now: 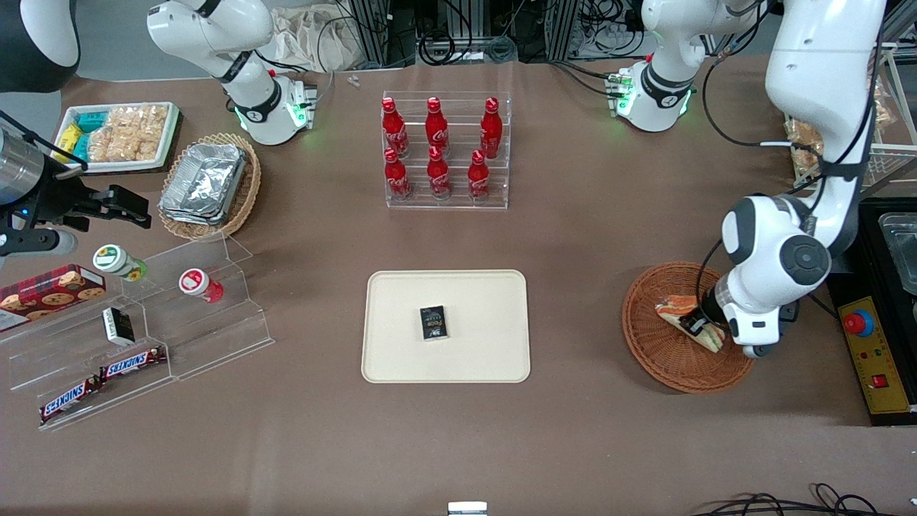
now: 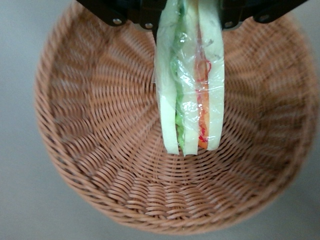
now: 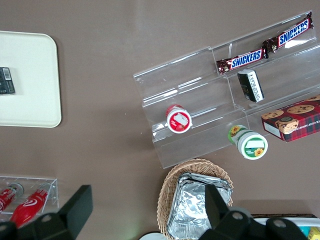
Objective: Place sandwich from basket to tray
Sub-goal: 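Lift the sandwich and carry it toward the white tray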
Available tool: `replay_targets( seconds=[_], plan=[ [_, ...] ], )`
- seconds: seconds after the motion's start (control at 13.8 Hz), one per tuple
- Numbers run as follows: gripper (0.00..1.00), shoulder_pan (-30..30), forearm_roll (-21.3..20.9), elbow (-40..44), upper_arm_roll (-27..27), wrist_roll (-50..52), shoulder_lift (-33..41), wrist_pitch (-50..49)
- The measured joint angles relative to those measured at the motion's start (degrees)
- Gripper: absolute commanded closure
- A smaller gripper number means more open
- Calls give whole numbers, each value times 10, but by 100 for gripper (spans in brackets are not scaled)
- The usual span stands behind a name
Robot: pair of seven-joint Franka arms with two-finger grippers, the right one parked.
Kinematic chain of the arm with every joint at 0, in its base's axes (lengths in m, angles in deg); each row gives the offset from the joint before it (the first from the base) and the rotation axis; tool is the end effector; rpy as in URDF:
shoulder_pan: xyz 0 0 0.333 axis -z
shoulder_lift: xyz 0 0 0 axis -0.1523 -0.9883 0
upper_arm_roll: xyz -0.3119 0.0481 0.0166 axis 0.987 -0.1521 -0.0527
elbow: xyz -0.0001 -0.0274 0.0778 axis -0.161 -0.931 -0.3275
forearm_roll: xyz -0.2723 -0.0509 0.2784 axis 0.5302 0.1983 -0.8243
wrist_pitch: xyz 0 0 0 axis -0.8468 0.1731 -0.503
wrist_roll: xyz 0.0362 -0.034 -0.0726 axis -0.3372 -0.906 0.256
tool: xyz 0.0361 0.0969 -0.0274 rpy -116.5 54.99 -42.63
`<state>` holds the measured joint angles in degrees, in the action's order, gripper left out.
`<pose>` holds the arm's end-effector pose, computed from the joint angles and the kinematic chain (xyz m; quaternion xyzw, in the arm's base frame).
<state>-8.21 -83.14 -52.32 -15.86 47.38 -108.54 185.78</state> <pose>0.6203 -0.0394 0.2964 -0.9281 -0.3723 0.0082 0.0009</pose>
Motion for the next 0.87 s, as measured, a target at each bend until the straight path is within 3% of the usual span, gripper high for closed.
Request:
replay_targets(
  seconds=[0.29, 0.58, 0.87],
  plan=[
    [100, 16, 1, 77, 74, -19, 53, -142],
    [100, 28, -4, 82, 203, -27, 32, -130],
    [100, 32, -62, 82, 291, -57, -27, -85]
  ],
)
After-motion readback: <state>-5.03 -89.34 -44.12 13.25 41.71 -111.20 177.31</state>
